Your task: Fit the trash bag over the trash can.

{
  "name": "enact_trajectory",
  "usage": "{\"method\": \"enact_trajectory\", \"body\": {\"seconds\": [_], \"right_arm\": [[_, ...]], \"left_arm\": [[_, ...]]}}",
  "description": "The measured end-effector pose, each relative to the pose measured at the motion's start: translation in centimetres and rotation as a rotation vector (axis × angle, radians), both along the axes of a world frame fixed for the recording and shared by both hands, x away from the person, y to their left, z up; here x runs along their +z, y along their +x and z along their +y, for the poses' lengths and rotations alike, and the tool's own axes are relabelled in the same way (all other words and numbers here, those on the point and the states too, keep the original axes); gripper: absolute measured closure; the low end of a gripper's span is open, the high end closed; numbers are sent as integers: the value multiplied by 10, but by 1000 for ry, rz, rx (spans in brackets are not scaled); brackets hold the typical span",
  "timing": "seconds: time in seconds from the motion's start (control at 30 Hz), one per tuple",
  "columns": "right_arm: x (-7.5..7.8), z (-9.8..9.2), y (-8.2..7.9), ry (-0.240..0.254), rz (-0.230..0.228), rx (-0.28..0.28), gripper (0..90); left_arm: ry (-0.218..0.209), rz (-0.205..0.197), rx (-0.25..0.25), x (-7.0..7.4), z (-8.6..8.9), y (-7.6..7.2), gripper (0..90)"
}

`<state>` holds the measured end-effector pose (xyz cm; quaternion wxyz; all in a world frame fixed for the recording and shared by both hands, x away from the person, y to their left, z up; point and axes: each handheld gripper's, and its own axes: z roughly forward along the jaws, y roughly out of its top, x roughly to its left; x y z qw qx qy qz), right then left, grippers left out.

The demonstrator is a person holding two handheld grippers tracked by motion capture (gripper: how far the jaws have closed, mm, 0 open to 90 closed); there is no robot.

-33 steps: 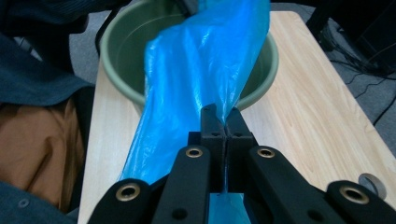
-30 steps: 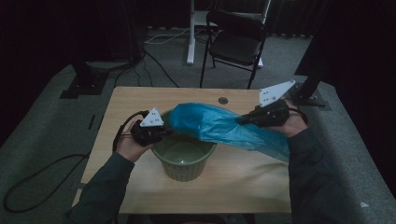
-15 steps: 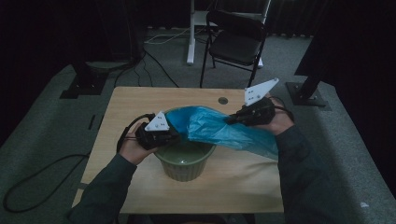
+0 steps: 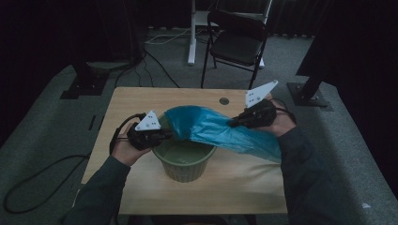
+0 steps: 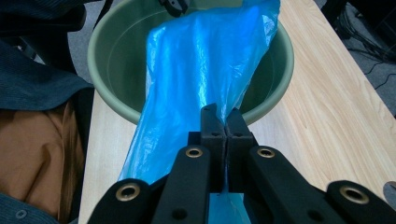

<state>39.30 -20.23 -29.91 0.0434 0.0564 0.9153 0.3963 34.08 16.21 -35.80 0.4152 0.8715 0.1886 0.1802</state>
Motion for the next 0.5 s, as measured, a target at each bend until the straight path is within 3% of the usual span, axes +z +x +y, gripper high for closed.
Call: {"method": "enact_trajectory", "body": {"seconds": [0.17, 0.5], "right_arm": [[-5, 18, 3, -37, 9, 32, 894], [-16, 44, 13, -50, 22, 32, 893]], "left_arm": [[-14, -6, 6, 2, 2, 0, 793], [-66, -2, -26, 5, 0, -4, 677]]}}
